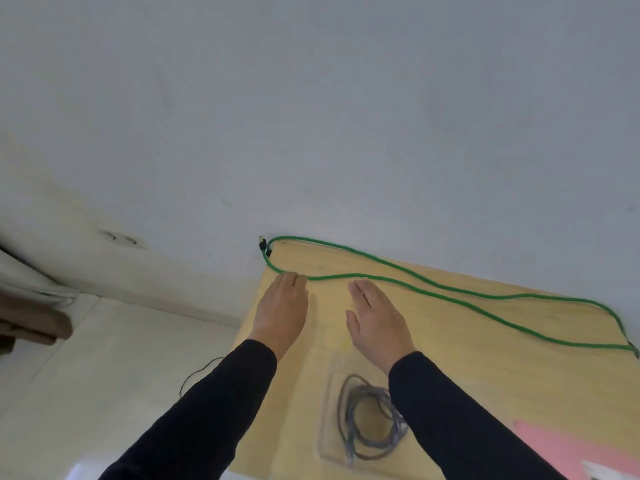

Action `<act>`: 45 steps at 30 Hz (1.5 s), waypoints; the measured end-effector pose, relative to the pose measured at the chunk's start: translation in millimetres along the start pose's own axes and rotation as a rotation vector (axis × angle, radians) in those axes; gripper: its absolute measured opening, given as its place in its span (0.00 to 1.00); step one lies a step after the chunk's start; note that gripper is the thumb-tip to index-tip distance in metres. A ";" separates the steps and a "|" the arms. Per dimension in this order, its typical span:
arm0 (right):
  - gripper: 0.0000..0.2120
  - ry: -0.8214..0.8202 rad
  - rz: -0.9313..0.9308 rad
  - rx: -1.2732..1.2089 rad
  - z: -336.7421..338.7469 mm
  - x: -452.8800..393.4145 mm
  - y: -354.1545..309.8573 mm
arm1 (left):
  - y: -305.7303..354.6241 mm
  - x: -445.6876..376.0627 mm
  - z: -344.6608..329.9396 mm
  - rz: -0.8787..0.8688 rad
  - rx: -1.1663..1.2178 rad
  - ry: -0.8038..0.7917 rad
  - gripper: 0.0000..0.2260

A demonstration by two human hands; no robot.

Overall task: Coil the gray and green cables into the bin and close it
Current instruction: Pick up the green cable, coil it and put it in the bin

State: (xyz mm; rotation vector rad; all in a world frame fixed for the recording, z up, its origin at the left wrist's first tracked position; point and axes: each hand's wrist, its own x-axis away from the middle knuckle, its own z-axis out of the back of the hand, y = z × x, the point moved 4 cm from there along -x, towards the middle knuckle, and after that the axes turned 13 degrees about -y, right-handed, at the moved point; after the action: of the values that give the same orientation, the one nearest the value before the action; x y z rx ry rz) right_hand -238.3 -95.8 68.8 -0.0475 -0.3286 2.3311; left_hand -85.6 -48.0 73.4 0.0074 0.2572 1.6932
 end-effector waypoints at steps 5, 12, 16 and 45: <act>0.22 0.001 0.008 -0.006 -25.0 -70.1 -3.0 | -61.5 -38.1 -40.0 0.002 0.098 -0.091 0.17; 0.20 -0.059 -0.015 0.043 -64.4 -126.5 7.5 | -104.1 -73.2 -88.5 -0.073 0.211 -0.175 0.12; 0.22 -0.063 -0.035 0.134 -74.3 -139.7 15.1 | -113.6 -86.0 -98.7 -0.134 0.254 -0.137 0.03; 0.19 0.103 0.149 -0.383 157.5 -4.3 108.8 | 153.2 -147.7 154.5 -0.179 2.176 0.168 0.14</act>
State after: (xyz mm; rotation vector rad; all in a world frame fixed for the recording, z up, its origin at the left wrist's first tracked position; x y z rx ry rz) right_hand -331.9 -207.0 193.6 -0.3888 -0.7362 2.3687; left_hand -190.9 -184.8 271.8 1.3537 1.9656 0.5058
